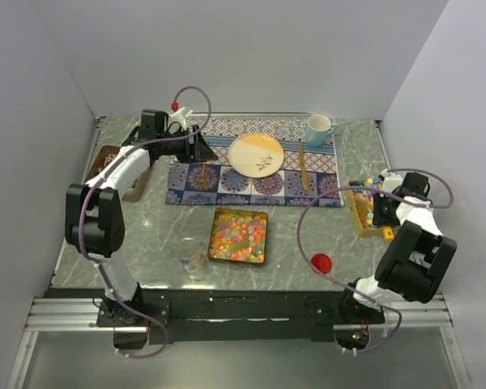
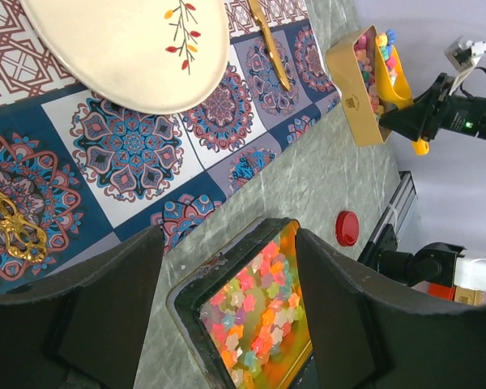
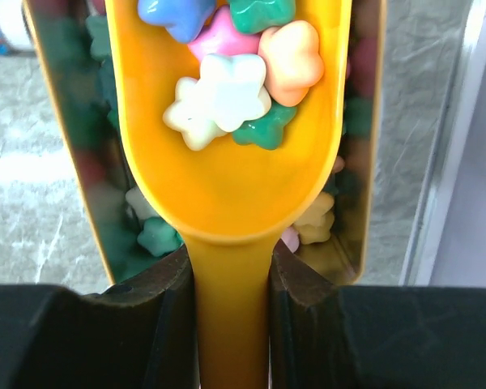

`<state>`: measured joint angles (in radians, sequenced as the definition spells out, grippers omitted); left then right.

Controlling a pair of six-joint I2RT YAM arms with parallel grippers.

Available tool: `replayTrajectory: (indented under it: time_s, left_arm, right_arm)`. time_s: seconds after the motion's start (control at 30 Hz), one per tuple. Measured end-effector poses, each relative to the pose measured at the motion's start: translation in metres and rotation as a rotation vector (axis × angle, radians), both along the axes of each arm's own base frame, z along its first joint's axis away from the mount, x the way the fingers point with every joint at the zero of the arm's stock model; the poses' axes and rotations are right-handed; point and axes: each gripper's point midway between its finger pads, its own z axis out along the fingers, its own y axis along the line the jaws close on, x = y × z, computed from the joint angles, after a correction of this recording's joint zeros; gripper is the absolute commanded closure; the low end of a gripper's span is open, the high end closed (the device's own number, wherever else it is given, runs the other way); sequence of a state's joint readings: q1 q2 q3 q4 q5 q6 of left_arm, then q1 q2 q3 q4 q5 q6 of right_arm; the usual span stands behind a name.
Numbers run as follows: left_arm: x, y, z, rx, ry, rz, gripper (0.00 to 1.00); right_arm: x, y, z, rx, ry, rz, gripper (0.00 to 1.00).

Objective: Pack the candies
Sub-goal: Scoop the fake candies from the storage box.

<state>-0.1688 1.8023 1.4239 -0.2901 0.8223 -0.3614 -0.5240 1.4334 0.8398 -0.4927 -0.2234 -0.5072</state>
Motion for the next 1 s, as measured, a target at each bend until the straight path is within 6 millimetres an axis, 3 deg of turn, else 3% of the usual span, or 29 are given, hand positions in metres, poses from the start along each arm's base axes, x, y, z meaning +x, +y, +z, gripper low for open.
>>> replayTrajectory:
  time_s: [0.2,0.3,0.47,0.63,0.77,1.0]
  left_arm:
    - [-0.003,-0.003,-0.001,0.004,0.004,-0.01,0.28]
    - [-0.004,-0.002,-0.003,0.014,0.003,-0.016,0.28]
    - [-0.004,-0.001,-0.003,0.023,-0.003,-0.015,0.28]
    - [-0.004,0.002,0.006,0.019,-0.025,-0.008,0.28]
    - [-0.004,0.015,0.031,0.007,-0.076,0.025,0.28]
    - [-0.011,0.07,0.084,-0.013,-0.199,0.163,0.28]
  right_arm:
    - [-0.007,0.015,-0.002,0.07,-0.072,0.047,1.0]
    - [0.0,0.024,0.022,0.09,-0.182,0.097,1.0]
    - [0.022,0.043,0.082,0.098,-0.393,0.223,1.0]
    - [0.037,0.063,0.111,0.13,-0.474,0.322,1.0]
    - [0.048,0.103,0.134,0.179,-0.493,0.452,1.0]
    - [0.057,0.198,0.203,0.21,-0.551,0.804,1.0]
